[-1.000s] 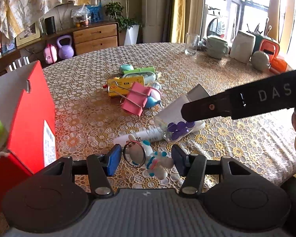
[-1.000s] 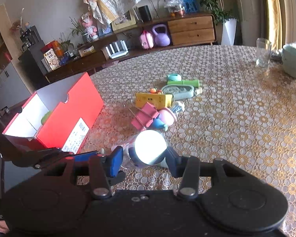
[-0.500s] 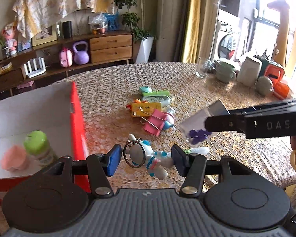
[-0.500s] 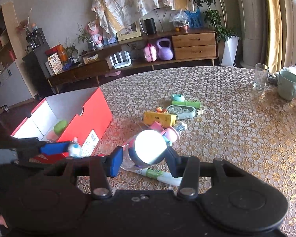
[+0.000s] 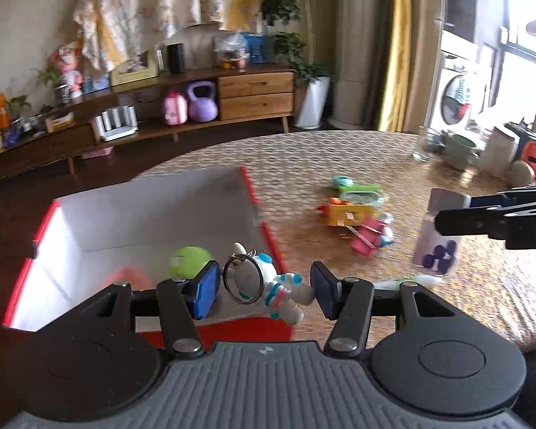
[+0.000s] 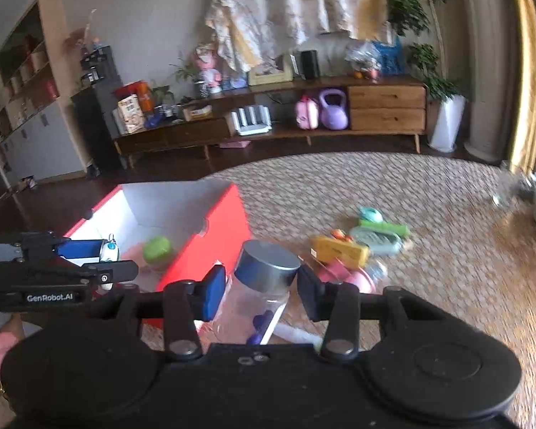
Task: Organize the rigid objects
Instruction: 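Carry the keychain figure and bead jar over the red box with both tools, then release the keychain onto the heart dish while the right tool drops the bead jar in the box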
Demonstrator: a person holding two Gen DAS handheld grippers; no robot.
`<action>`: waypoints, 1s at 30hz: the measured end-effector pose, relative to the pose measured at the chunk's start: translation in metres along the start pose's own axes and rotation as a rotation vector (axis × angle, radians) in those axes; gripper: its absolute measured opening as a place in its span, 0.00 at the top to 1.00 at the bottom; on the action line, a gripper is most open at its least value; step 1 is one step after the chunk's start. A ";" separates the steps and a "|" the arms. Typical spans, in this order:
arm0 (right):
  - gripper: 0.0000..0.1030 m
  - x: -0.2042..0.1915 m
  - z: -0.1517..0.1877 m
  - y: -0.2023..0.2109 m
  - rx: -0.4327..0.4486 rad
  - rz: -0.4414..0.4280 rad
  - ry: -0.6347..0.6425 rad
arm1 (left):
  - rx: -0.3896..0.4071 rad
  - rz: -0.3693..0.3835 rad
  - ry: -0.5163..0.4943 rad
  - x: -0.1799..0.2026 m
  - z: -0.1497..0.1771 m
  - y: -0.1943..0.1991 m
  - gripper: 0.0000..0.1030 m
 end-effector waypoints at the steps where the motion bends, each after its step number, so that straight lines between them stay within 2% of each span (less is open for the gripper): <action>1: 0.58 -0.005 -0.003 -0.002 0.003 -0.009 0.009 | 0.000 -0.012 0.005 -0.007 -0.001 0.001 0.46; 9: 0.58 -0.046 -0.031 -0.030 0.009 -0.076 0.068 | -0.011 -0.082 0.017 -0.055 -0.010 0.002 0.46; 14: 0.58 -0.071 -0.048 -0.059 0.003 -0.096 0.131 | -0.043 -0.135 0.010 -0.083 -0.016 -0.011 0.46; 21: 0.58 -0.089 -0.059 -0.108 -0.026 -0.076 0.177 | -0.102 -0.194 0.034 -0.123 -0.027 -0.042 0.46; 30: 0.58 -0.095 -0.051 -0.171 -0.119 -0.024 0.222 | -0.245 -0.212 0.036 -0.154 -0.026 -0.098 0.46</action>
Point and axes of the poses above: each gripper's, at about its wrist camera, not at the fingertips, and y roughly against the way its jaws point, x to its right, z to its underside, the point moved 4 cm from there along -y, roughly the way its jaws point, and after that the axes turned 2 degrees about x, right-handed, at the moved point
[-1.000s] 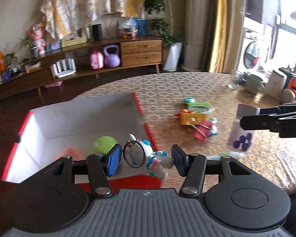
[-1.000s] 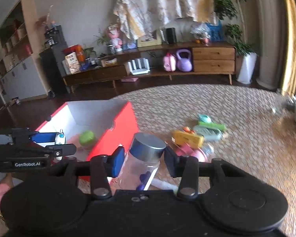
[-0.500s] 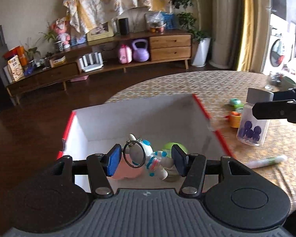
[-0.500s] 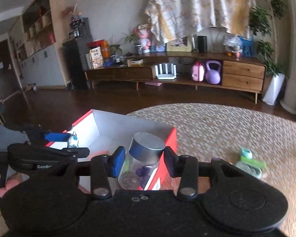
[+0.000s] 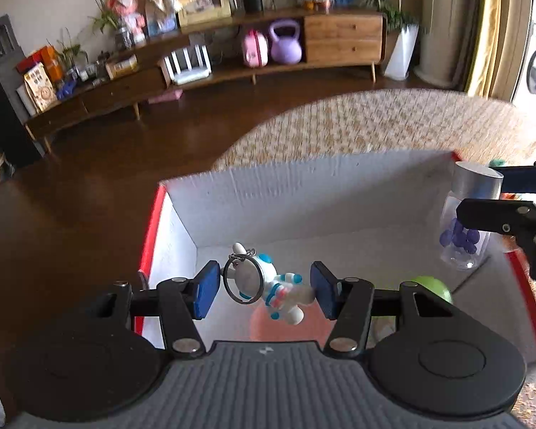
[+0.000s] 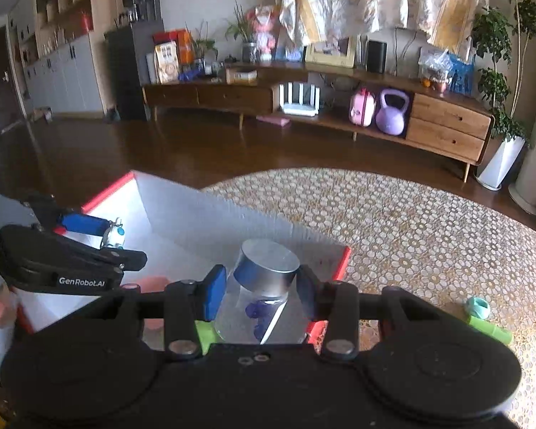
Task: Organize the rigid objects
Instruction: 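Release the keychain onto the heart dish while the right tool drops the bead jar in the box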
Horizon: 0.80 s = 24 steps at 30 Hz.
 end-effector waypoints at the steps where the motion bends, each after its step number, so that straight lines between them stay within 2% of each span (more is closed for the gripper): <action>1: 0.58 0.000 0.001 -0.006 -0.009 0.004 -0.001 | -0.014 -0.005 -0.002 0.000 -0.001 -0.006 0.46; 10: 0.59 -0.013 0.010 -0.031 -0.080 -0.014 0.034 | -0.116 -0.057 -0.039 0.005 -0.015 -0.048 0.46; 19: 0.59 -0.023 0.019 -0.037 -0.123 -0.008 0.076 | -0.207 -0.017 0.000 0.013 -0.015 -0.070 0.46; 24: 0.59 -0.023 0.017 -0.037 -0.131 -0.017 0.052 | -0.264 -0.009 -0.002 0.019 -0.011 -0.076 0.46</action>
Point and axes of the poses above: each gripper's, at about its wrist camera, not at the fingertips, and y roughly against the way its jaws point, x to its right, z to its underside, the point moved 4 cm from there along -y, roughly the way its jaws point, and after that the axes turned 2 degrees about x, right-handed, at the moved point
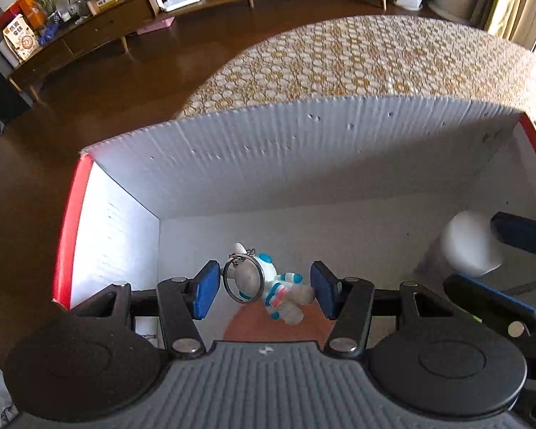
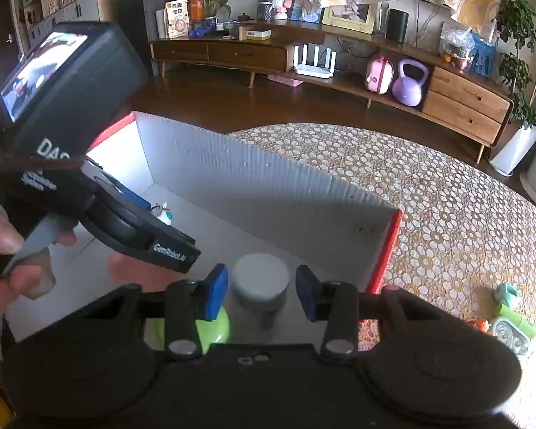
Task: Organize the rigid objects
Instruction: 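Release the keychain onto the heart dish while the right tool drops the bead jar in the box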
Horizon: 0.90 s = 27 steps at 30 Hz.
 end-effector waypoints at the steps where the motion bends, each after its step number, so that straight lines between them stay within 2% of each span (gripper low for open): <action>1: 0.59 0.000 0.000 0.001 -0.001 0.000 0.000 | -0.001 -0.001 -0.004 0.001 -0.001 -0.001 0.46; 8: 0.56 0.004 0.001 0.010 0.005 -0.010 -0.019 | -0.003 0.011 0.026 0.002 -0.001 0.003 0.45; 12: 0.53 0.008 0.001 0.015 0.008 -0.018 -0.033 | 0.038 0.015 0.024 0.005 0.002 0.015 0.31; 24: 0.38 0.002 0.009 0.052 0.055 -0.069 -0.043 | 0.133 -0.007 0.025 0.015 0.019 0.062 0.31; 27: 0.37 0.003 0.011 0.063 0.072 -0.077 -0.053 | 0.159 -0.008 0.026 0.016 0.025 0.073 0.31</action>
Point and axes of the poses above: each gripper's, at about its wrist camera, not at the fingertips, and y roughly against the way its jaws point, x to its right, z to its underside, the point moved 4 cm from there along -y, roughly the way its jaws point, and after that the axes turned 2 degrees about x, right-handed, at the moved point
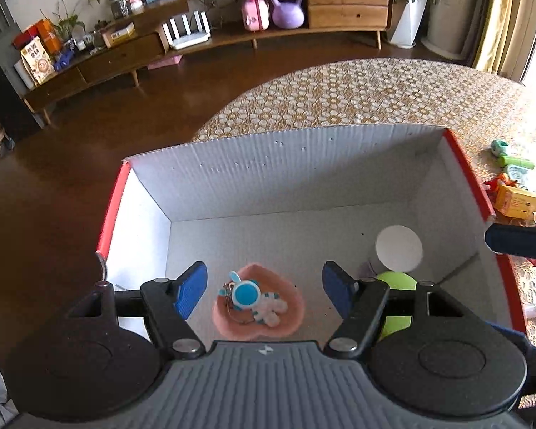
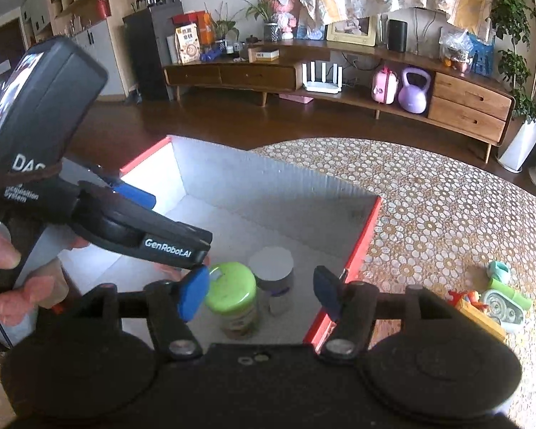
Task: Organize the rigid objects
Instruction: 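Release the keychain onto the heart dish while the right tool drops the bead jar in the box, then withdraw both tools from the box toward the white-green marker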
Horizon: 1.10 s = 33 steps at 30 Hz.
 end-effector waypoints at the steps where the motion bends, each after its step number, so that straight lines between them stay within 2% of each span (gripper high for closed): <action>1: 0.35 0.000 0.001 0.004 0.004 -0.003 -0.003 | 0.009 -0.002 -0.002 0.001 0.002 0.005 0.31; 6: 0.25 0.003 0.007 0.022 0.028 -0.014 -0.020 | 0.053 -0.009 -0.012 0.007 0.008 0.027 0.31; 16: 0.06 0.010 0.024 0.069 0.090 -0.075 -0.060 | 0.122 0.031 -0.019 0.020 0.025 0.068 0.31; 18: 0.05 0.011 0.028 0.079 0.103 -0.083 -0.062 | 0.137 0.046 -0.020 0.025 0.028 0.076 0.30; 21: 0.02 0.015 0.035 0.095 0.129 -0.090 -0.063 | 0.167 0.065 -0.017 0.032 0.034 0.086 0.22; 28: 0.01 0.031 0.054 0.128 0.188 -0.072 -0.064 | 0.208 0.113 -0.019 0.054 0.049 0.105 0.21; 33: 0.00 0.050 0.075 0.142 0.198 -0.047 -0.099 | 0.221 0.160 -0.008 0.071 0.057 0.113 0.19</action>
Point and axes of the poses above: each gripper's, at about its wrist camera, not at the fingertips, and y roughly against the way its jaws point, x to its right, z to its underside, the point moved 4 cm from there along -y, roughly the way its jaws point, and after that the axes turned 2 degrees about x, right-handed, at the moved point
